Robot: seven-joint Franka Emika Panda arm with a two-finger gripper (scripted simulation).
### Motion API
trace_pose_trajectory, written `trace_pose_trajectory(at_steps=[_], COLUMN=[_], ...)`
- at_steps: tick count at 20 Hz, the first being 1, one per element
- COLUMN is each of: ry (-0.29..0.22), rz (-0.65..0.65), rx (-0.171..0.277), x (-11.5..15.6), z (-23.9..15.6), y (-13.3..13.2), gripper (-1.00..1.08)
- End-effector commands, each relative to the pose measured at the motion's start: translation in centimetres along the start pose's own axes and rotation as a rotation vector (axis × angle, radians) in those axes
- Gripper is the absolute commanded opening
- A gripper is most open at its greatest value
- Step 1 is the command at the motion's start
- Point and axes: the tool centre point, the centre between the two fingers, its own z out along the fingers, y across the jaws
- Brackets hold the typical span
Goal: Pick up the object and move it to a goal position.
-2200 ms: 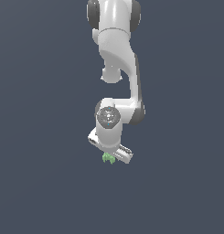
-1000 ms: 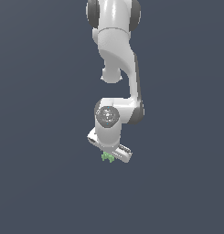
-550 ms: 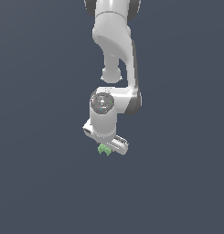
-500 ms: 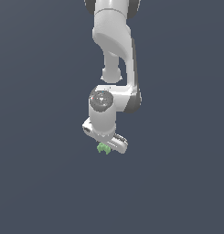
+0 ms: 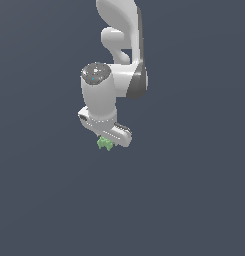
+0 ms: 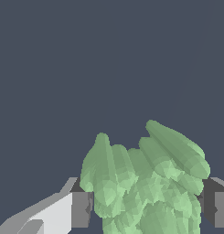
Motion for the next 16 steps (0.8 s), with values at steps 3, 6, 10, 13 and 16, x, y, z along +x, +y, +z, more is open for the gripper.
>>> trace_pose_trajectory(at_steps=[3, 6, 10, 13, 16], ry=[0.0, 0.0, 0.0, 0.0, 0.0], rz=[0.0, 0.0, 0.0, 0.0, 0.001], rx=[0.001, 0.001, 0.001, 0.001, 0.001], x=[-1.2, -2.0, -3.1, -4.0, -4.8], z=[-3.8, -6.4, -10.1, -13.1, -16.0], y=[2.5, 4.3, 6.7, 8.7, 10.6], gripper=[-1.0, -1.0, -1.0, -1.0, -1.0])
